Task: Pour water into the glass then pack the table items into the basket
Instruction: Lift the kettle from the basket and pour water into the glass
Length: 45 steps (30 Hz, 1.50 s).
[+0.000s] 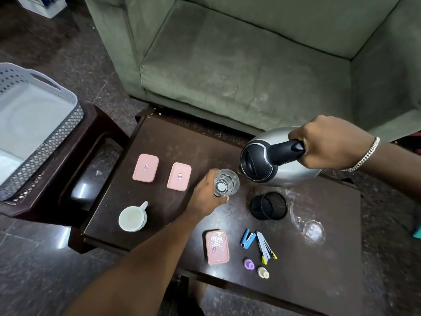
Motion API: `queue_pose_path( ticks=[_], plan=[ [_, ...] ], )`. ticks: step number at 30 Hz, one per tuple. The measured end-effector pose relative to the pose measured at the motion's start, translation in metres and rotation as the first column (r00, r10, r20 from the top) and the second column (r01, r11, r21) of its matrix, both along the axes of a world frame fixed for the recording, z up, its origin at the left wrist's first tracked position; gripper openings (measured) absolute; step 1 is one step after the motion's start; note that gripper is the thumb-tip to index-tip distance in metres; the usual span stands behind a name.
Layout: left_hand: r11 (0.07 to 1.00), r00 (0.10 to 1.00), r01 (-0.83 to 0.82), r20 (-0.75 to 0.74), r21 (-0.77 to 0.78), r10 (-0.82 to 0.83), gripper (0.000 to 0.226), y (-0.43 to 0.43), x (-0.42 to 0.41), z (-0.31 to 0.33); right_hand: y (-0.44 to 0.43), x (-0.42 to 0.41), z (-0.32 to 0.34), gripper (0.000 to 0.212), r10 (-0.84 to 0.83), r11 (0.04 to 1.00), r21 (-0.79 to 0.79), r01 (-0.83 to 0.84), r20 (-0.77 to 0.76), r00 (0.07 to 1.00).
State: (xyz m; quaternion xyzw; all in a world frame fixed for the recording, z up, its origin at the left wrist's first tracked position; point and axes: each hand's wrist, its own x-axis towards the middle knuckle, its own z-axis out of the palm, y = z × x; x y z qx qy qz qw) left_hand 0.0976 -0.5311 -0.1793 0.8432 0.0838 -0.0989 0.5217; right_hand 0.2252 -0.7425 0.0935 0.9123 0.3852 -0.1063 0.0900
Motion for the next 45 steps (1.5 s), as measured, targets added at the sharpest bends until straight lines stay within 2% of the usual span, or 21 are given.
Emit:
queue_pose_path(
  ticks=[7,16,22,35,45],
  plan=[
    [1.000,1.000,-0.012,-0.008,-0.002,0.012,0.079,0.000,0.002,0.001,0.002,-0.002,0.010,0.025,0.024,0.997,-0.075,-0.019,0.060,0.998],
    [1.000,1.000,-0.018,-0.010,-0.008,0.018,0.078,-0.001,0.004,0.005,0.005,-0.001,0.021,0.031,0.029,0.988,-0.151,-0.011,0.121,0.992],
    [0.998,0.999,-0.031,0.013,-0.052,0.031,0.076,0.000,0.003,0.000,0.008,-0.002,0.021,0.017,-0.011,0.981,-0.192,0.039,0.142,0.990],
    [0.999,1.000,-0.005,0.009,-0.039,0.005,0.080,-0.003,0.008,-0.009,0.001,-0.014,0.027,0.010,0.011,0.988,-0.151,0.015,0.167,0.986],
    [1.000,0.999,0.001,-0.033,-0.018,-0.002,0.076,-0.003,0.008,-0.005,-0.001,-0.011,0.046,0.011,0.046,0.983,-0.182,-0.006,0.219,0.975]
  ],
)
